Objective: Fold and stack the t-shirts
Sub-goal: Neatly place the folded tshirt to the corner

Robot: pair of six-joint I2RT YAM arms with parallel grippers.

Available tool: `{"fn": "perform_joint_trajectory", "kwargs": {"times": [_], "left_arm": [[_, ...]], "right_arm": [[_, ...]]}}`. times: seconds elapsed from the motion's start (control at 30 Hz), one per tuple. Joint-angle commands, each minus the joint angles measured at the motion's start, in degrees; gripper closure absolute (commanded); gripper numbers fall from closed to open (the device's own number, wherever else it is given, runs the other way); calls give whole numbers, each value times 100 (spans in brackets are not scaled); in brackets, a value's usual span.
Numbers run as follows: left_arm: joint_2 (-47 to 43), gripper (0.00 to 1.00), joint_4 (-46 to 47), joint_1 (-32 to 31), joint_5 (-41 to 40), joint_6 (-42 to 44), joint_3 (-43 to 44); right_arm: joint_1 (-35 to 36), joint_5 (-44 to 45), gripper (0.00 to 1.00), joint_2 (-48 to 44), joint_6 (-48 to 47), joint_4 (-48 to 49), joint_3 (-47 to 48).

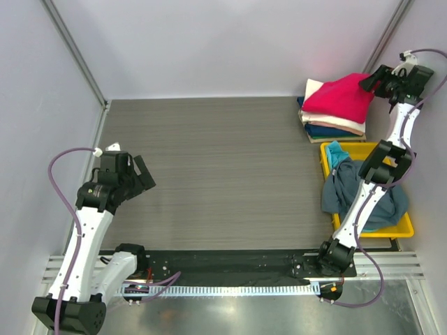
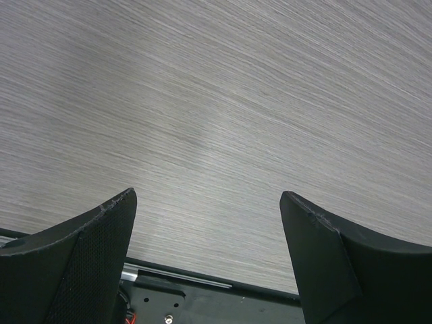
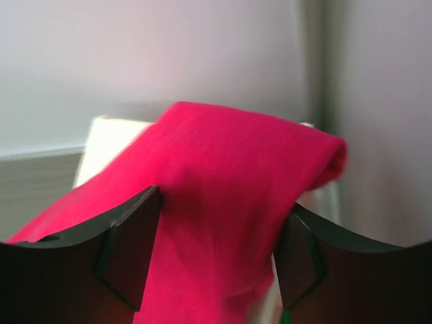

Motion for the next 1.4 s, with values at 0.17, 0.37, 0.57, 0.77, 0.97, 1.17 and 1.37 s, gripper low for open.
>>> {"fn": "perform_joint_trajectory", "kwargs": {"times": [0.17, 0.37, 0.57, 0.77, 0.97, 1.17, 1.37], "left_arm": [[-164, 13, 209, 76, -12, -8, -14], [-384, 12, 235, 94, 5, 1, -31], [-647, 12, 288, 103, 41, 18, -75], [-718, 12, 305, 103, 58, 18, -84], [-718, 11, 305, 103, 58, 18, -66], [-744, 11, 305, 103, 58, 18, -75], [-735, 11, 314, 103, 85, 36, -75]], "right_arm": [[-177, 4586, 21, -1527, 605, -509, -1306], [-20, 3910, 7, -2756, 1590, -536, -2544], [691, 3181, 7, -3489, 1959, 35, -3486], [1044, 2083, 9, -2945, 2434, 1378, -3689], [1053, 2028, 11, -1889, 2357, 1627, -3388], [974, 3268, 9, -2548, 2004, 2346, -5392], [947, 2760, 9, -2495, 2030, 2312, -5412]]}}
